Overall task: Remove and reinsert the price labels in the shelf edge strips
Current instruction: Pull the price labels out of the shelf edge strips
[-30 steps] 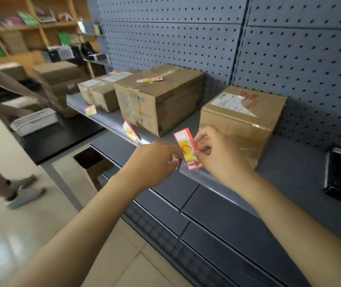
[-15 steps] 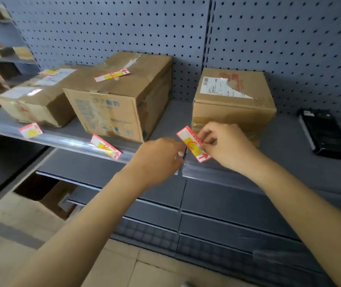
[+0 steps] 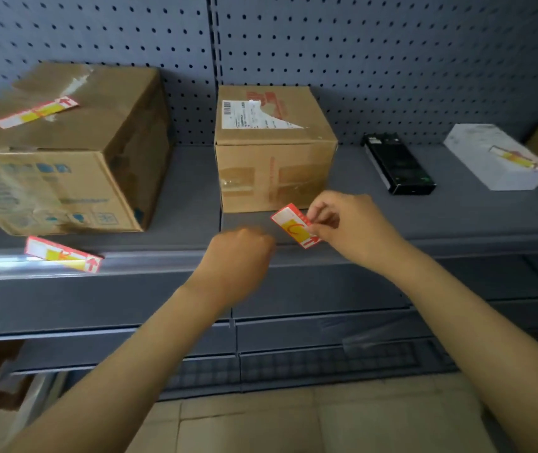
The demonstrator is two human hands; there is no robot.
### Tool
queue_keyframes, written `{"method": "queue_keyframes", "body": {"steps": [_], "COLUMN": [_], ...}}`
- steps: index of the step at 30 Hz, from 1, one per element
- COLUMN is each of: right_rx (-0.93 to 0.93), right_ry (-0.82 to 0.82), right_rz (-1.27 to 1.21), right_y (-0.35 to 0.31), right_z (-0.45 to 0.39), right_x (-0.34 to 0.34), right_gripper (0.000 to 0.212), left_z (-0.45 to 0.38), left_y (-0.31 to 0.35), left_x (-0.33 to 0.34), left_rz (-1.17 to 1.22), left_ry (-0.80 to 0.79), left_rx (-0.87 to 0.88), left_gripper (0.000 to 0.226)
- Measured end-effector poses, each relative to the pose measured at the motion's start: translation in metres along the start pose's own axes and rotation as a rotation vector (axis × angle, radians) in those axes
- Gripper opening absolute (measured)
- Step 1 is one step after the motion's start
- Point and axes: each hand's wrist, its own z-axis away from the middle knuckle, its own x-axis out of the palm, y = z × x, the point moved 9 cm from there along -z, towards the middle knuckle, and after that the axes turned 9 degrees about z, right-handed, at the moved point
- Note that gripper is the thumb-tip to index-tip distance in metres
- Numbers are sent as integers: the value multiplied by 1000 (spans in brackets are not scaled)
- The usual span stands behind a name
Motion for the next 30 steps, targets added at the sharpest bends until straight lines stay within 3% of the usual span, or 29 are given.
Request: {"method": "queue_keyframes", "body": {"steps": [5,8,14,20,26,30], "right_rx": [-49,-94,-224,-264,-298,-382], "right_ry": [43,53,37,3,-25,-36], "right_rz": [-7,-9,166,308,343,377], "right_y": [-2,-10,-25,-32,-43,-68], "right_z": [2,1,4,8,14,20], "right_x": [4,12,26,26,21,17], "right_gripper": [11,12,10,8,29,32], "left_z": [0,7,16,18,30,39], "left_y": [9,12,13,14,9,-10], "left_x": [4,3,3,7,-12,-26], "left_rz": [-76,11,-23,-53,15,15], "left_ry": [-11,38,67,78,121,117], "left_rx": [7,32,28,-1,-69,-208], "left_gripper": [22,19,31,23,16,26]}}
